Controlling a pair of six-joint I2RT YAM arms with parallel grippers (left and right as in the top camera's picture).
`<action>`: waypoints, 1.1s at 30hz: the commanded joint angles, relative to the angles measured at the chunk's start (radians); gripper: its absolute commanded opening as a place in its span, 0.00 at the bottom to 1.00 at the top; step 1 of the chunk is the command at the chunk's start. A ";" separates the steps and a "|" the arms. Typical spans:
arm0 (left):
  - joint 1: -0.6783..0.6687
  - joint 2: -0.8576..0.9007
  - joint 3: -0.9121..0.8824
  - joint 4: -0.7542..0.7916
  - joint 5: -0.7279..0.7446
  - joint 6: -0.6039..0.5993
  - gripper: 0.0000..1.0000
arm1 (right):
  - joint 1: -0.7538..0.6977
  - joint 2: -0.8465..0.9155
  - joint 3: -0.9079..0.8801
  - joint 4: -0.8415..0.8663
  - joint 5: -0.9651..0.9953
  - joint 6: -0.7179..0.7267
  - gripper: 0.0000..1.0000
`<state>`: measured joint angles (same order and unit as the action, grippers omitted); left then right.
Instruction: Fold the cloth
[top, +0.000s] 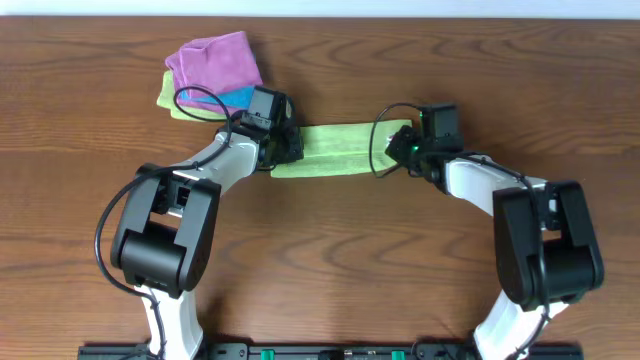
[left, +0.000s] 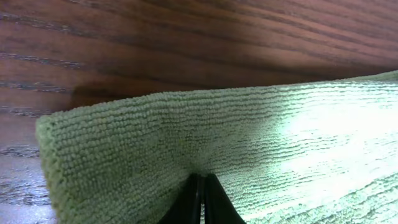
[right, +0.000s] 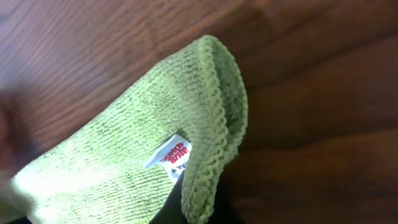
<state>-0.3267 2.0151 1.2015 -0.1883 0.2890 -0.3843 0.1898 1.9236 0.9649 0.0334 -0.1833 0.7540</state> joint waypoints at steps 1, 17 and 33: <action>0.001 0.027 -0.007 -0.032 -0.027 0.026 0.06 | 0.008 0.028 -0.021 0.010 0.045 -0.090 0.01; 0.019 0.027 0.020 -0.045 0.000 0.025 0.06 | 0.084 -0.198 -0.021 -0.053 0.045 -0.289 0.01; 0.019 0.027 0.034 -0.050 0.000 0.025 0.06 | 0.200 -0.213 0.094 -0.051 0.045 -0.305 0.01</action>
<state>-0.3153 2.0151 1.2198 -0.2291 0.3073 -0.3840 0.3653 1.7329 1.0164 -0.0189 -0.1410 0.4683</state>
